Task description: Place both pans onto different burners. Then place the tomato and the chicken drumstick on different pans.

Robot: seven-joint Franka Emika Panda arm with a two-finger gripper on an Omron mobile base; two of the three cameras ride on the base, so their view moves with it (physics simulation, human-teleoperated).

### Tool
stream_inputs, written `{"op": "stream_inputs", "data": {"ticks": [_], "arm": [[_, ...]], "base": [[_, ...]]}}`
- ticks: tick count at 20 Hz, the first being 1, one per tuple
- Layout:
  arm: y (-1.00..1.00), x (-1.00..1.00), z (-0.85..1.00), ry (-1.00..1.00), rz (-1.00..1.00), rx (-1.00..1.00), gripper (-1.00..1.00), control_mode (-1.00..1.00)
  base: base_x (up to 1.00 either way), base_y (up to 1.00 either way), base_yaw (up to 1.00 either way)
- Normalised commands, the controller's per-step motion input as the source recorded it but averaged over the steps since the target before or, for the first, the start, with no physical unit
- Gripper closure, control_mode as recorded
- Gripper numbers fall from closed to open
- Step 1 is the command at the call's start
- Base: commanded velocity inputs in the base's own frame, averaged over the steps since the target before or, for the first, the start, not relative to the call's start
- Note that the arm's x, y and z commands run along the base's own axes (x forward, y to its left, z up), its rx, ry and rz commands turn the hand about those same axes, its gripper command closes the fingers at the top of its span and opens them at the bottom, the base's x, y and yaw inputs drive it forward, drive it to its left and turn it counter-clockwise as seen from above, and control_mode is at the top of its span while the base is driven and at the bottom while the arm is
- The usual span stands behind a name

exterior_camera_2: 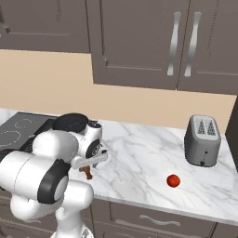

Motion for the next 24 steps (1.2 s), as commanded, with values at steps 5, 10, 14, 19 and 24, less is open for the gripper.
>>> {"op": "stream_inputs", "data": {"ticks": [5,10,14,19,24], "arm": [[0.17,-0.03,-0.52,0.0,0.0,0.0,-1.0,-1.0],[0.19,-0.1,-0.48,-0.01,0.0,0.0,1.0,-1.0],[0.05,-0.01,-0.04,0.0,0.0,0.0,1.0,-1.0],[0.03,-0.16,0.2,-0.03,0.0,0.0,1.0,-1.0],[0.01,-0.15,0.28,-0.07,0.0,0.0,1.0,-1.0]], "base": [[0.0,0.0,0.0],[0.0,0.0,0.0],[0.0,0.0,0.0],[0.0,0.0,0.0],[0.0,0.0,0.0]]}}
